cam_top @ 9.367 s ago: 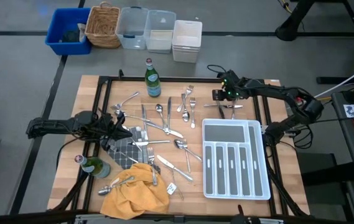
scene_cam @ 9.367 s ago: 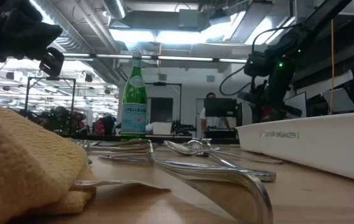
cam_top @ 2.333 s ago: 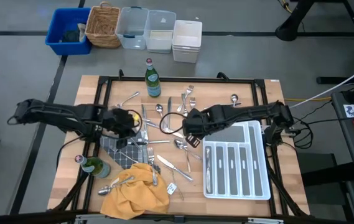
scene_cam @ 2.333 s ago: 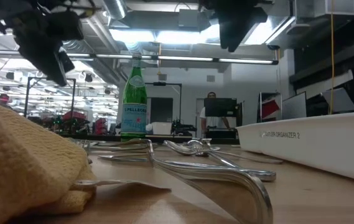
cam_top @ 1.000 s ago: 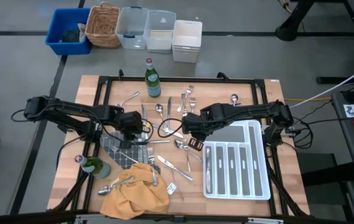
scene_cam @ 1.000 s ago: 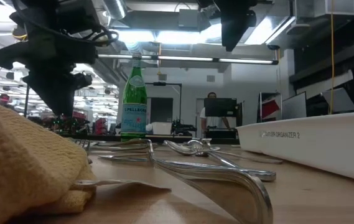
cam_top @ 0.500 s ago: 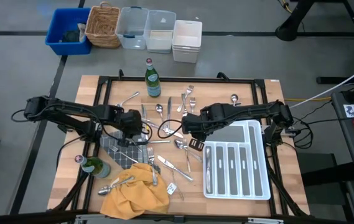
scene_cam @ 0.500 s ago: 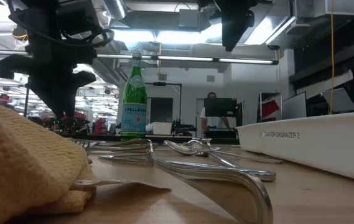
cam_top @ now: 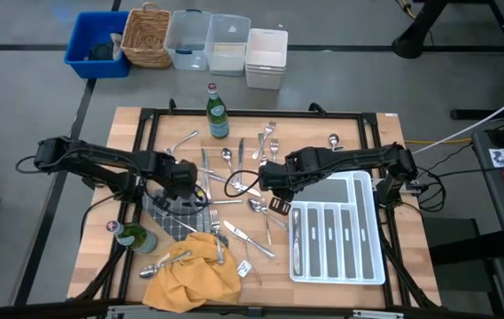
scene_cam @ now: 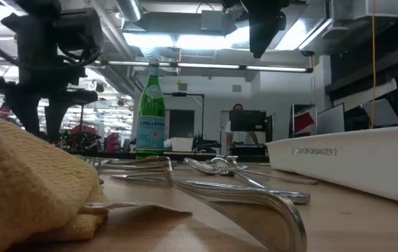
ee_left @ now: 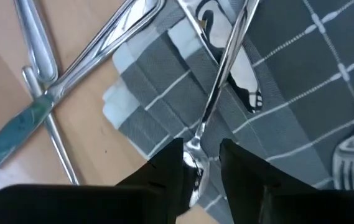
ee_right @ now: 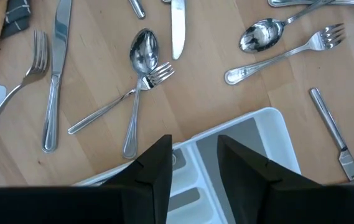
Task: Sort silverware
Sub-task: Put the silver spoon into the white utensil tray
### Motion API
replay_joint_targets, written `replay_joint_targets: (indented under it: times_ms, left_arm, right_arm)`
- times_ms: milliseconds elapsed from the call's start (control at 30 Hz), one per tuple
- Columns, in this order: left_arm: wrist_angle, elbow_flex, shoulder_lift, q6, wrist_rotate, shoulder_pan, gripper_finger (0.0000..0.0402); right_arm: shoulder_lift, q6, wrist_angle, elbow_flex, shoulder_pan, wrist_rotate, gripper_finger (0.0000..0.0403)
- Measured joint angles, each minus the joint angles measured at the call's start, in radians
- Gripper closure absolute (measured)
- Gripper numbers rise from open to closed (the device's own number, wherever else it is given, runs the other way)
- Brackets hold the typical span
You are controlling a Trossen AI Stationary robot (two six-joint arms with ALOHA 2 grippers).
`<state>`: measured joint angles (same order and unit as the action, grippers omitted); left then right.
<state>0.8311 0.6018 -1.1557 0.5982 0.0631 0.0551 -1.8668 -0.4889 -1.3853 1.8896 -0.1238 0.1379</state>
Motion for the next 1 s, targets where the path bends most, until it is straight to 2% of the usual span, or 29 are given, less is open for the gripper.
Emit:
replay_joint_targets:
  times_ms: [233,600,700,900,1000]
  left_arm:
    - [-0.048,-0.041,-0.022,0.045,0.0,0.0,0.0306]
    - [-0.116,-0.036,-0.191,0.091,0.0,0.0,0.0307]
    - [-0.116,-0.035,-0.203,0.091,0.003,0.0,0.0323]
    - [-0.107,-0.017,-0.173,0.07,0.008,0.001,0.039]
    - [-0.108,0.003,-0.152,0.052,0.016,0.0,0.0391]
  right_arm:
    - [0.0,-0.001,0.001,0.0,0.0,0.0,0.0275]
    - [0.0,-0.002,0.032,0.0,0.0,0.001,0.0275]
    - [0.0,-0.002,0.034,0.0,0.0,0.001,0.0275]
    - [0.0,-0.003,0.034,0.0,0.0,0.002,0.0274]
    - [0.0,-0.003,0.03,0.0,0.0,0.002,0.0274]
